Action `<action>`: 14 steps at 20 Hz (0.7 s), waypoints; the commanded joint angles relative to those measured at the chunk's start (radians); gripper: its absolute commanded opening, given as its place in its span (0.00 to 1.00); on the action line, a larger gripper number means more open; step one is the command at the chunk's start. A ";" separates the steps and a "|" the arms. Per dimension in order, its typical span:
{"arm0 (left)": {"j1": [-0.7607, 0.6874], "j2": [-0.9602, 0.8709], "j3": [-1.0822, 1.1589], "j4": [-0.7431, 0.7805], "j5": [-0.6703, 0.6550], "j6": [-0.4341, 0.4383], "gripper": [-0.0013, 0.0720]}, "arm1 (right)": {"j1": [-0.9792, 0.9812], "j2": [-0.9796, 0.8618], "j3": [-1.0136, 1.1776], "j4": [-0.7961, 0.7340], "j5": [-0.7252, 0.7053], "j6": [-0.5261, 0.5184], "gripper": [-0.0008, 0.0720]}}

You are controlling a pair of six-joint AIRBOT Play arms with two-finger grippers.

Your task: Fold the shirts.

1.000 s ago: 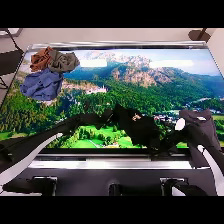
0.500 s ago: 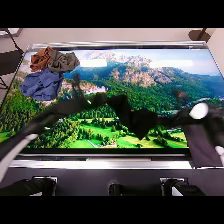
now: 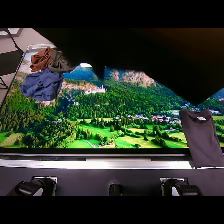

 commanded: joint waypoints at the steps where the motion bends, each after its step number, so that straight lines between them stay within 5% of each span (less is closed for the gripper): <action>1: 0.042 0.105 0.039 0.077 0.034 0.003 0.06 | 0.000 0.040 0.055 -0.018 0.060 0.038 0.08; 6: 0.045 0.087 0.037 0.187 0.212 0.003 0.06 | 0.000 0.031 0.055 0.012 0.226 0.038 0.08; 11: 0.045 -0.052 -0.035 0.419 0.473 -0.092 0.06 | 0.000 -0.174 0.023 0.092 0.706 0.054 0.08; 14: 0.045 -0.201 -0.192 0.421 0.443 -0.091 0.06 | 0.000 -0.349 -0.130 0.171 0.633 0.087 0.08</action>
